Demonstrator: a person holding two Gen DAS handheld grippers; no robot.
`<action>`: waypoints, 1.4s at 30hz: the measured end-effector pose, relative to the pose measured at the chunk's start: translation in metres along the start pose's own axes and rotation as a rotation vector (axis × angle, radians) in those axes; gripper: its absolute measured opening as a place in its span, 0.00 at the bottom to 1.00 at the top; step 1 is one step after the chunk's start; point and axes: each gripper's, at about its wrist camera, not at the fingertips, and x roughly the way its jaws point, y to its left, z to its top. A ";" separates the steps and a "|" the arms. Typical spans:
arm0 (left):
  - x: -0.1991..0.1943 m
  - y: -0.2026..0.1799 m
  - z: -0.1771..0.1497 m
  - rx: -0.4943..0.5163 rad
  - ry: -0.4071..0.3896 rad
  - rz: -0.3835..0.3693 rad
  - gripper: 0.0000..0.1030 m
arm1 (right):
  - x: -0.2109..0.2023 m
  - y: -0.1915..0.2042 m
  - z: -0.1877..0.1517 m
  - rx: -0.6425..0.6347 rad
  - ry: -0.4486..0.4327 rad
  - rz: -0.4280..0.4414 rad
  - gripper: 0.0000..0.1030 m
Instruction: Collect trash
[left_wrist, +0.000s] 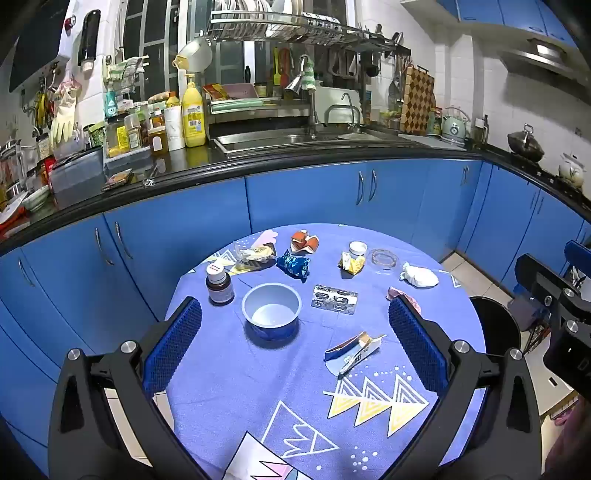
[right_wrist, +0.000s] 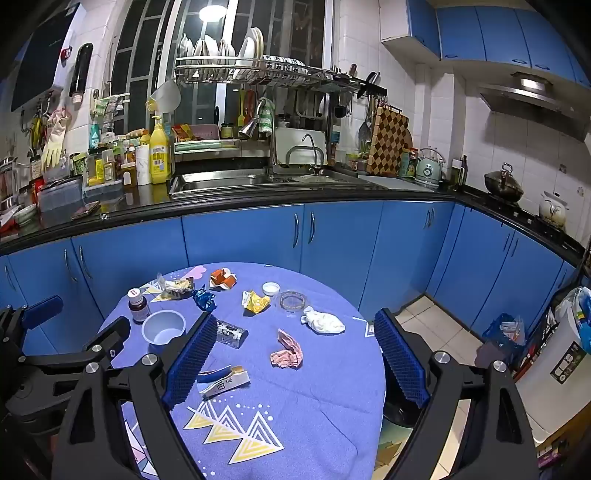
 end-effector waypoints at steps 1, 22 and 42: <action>0.000 0.000 0.000 0.001 -0.002 0.001 0.97 | 0.000 0.000 0.000 0.001 0.001 0.001 0.82; -0.004 -0.005 0.004 0.006 -0.004 -0.001 0.97 | -0.004 -0.004 -0.001 -0.004 -0.003 -0.001 0.82; -0.005 -0.003 0.003 0.002 -0.010 -0.002 0.97 | -0.007 -0.007 -0.003 -0.004 -0.003 0.000 0.82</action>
